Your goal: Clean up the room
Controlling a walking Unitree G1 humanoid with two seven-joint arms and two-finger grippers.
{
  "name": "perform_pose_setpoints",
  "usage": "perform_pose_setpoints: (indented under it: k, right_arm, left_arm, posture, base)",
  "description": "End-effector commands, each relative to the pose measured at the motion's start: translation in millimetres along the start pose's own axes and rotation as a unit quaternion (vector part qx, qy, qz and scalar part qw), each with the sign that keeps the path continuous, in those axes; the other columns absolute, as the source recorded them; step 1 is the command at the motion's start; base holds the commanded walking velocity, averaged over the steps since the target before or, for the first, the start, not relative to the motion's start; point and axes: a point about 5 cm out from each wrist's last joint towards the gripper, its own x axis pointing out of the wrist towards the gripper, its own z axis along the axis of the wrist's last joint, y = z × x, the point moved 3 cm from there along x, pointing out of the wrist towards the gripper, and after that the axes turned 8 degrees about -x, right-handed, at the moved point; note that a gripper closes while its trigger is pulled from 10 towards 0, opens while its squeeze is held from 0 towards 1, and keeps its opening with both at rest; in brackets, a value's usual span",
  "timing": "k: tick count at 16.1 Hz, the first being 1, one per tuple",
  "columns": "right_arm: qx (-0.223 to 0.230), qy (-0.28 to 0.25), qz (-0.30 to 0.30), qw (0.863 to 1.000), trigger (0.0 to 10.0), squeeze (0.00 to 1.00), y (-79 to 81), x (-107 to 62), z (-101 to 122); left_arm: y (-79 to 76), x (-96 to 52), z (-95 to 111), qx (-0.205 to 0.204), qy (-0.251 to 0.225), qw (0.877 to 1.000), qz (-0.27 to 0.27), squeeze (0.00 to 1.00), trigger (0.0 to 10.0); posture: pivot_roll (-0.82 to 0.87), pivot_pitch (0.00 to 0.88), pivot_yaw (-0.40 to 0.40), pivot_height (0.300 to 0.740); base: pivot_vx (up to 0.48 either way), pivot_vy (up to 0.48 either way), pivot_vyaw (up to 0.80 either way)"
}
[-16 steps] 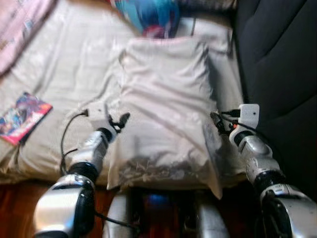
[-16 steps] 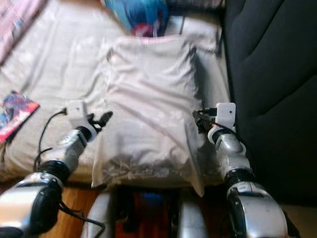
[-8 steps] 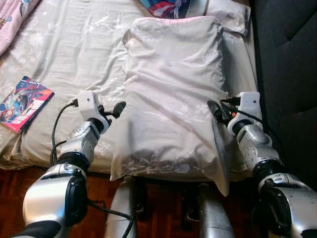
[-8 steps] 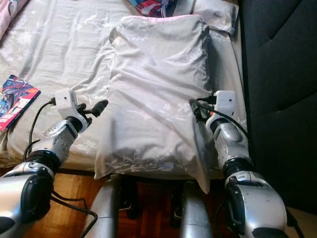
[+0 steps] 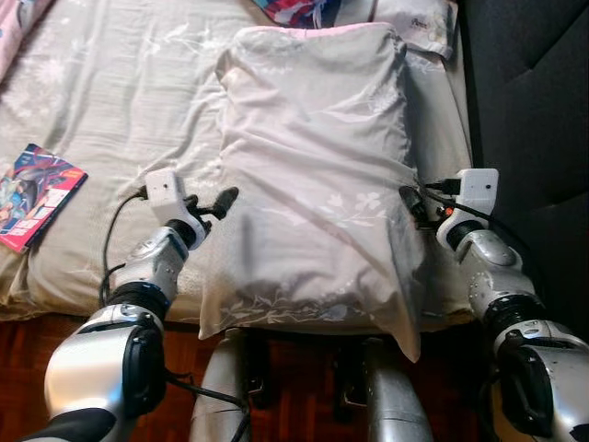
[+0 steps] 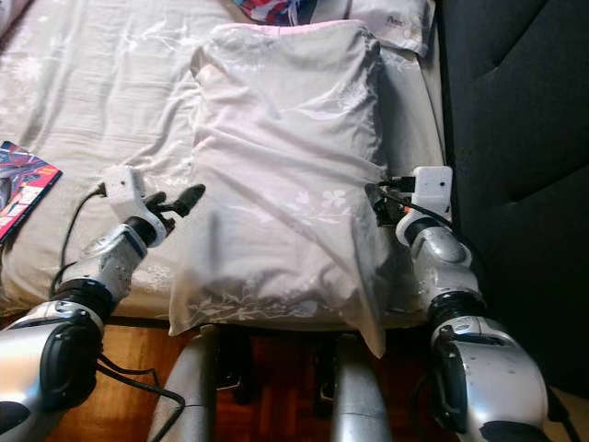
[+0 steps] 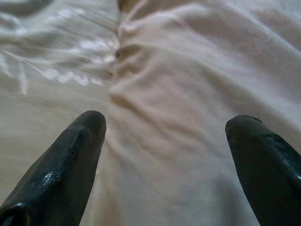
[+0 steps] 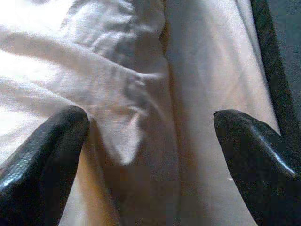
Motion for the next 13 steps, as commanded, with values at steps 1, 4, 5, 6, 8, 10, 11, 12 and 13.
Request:
perform_pose_setpoints:
  k: [1, 4, 5, 6, 8, 10, 11, 12, 13]
  right_arm:
    - [0.011, 0.033, -0.001, 0.999, 10.0, 0.0, -5.8, -6.4, -18.7]
    - [0.005, 0.031, 0.03, 0.999, 10.0, 0.0, -0.1, -8.2, -22.3]
    - [0.006, 0.041, 0.035, 0.999, 10.0, 0.0, 1.2, -9.3, -26.9]
    - [0.007, 0.043, 0.041, 0.998, 10.0, 0.0, 2.4, -9.9, -28.7]
    - [0.021, 0.044, 0.064, 0.997, 10.0, 0.0, 11.2, -10.4, -32.9]
    - [0.025, 0.043, 0.079, 0.996, 10.0, 0.0, 17.5, -10.7, -35.0]
    - [0.026, 0.045, 0.086, 0.995, 10.0, 0.0, 20.4, -11.0, -36.8]
    - [0.031, 0.043, 0.092, 0.994, 10.0, 0.0, 23.1, -11.2, -37.4]
    - [0.033, 0.043, 0.097, 0.994, 10.0, 0.0, 25.1, -11.4, -38.1]
  left_arm:
    - [6.5, -4.7, -16.1, -0.006, 0.025, 1.0, 0.005, 0.0, 10.0]
    - [9.0, -5.4, -14.9, -0.014, 0.02, 1.0, 0.011, 0.0, 10.0]
    - [9.8, -6.2, -16.7, -0.015, 0.023, 1.0, 0.01, 0.0, 10.0]
    - [9.9, -6.5, -17.6, -0.017, 0.024, 1.0, 0.01, 0.0, 10.0]
    - [13.6, -8.2, -20.4, -0.013, 0.028, 0.999, 0.02, 0.0, 10.0]
    - [17.3, -9.5, -19.5, -0.016, 0.023, 0.999, 0.03, 0.0, 10.0]
    - [19.3, -10.3, -18.8, -0.015, 0.021, 0.999, 0.034, 0.0, 10.0]
    - [24.0, -11.9, -17.2, -0.01, 0.016, 0.999, 0.047, 0.0, 10.0]
    - [28.3, -13.5, -15.8, -0.014, 0.011, 0.998, 0.058, 0.0, 10.0]
  posture:
    - [-0.01, 0.556, -0.052, 0.658]
    - [-0.02, 0.566, -0.072, 0.658]
    - [-0.03, 0.57, -0.076, 0.658]
    - [-0.02, 0.571, -0.076, 0.658]
    - [-0.02, 0.575, -0.076, 0.658]
    - [-0.01, 0.577, -0.074, 0.658]
    - [-0.01, 0.578, -0.073, 0.658]
    - [-0.01, 0.578, -0.072, 0.658]
    - [-0.01, 0.58, -0.072, 0.658]
  base:
    - [0.0, 0.0, 0.0]
    - [0.0, 0.0, 0.0]
    - [0.0, 0.0, 0.0]
    - [0.0, 0.0, 0.0]
    - [0.0, 0.0, 0.0]
    - [0.0, 0.0, 0.0]
    - [0.0, 0.0, 0.0]
    - [0.0, 0.0, 0.0]
    - [0.0, 0.0, 0.0]
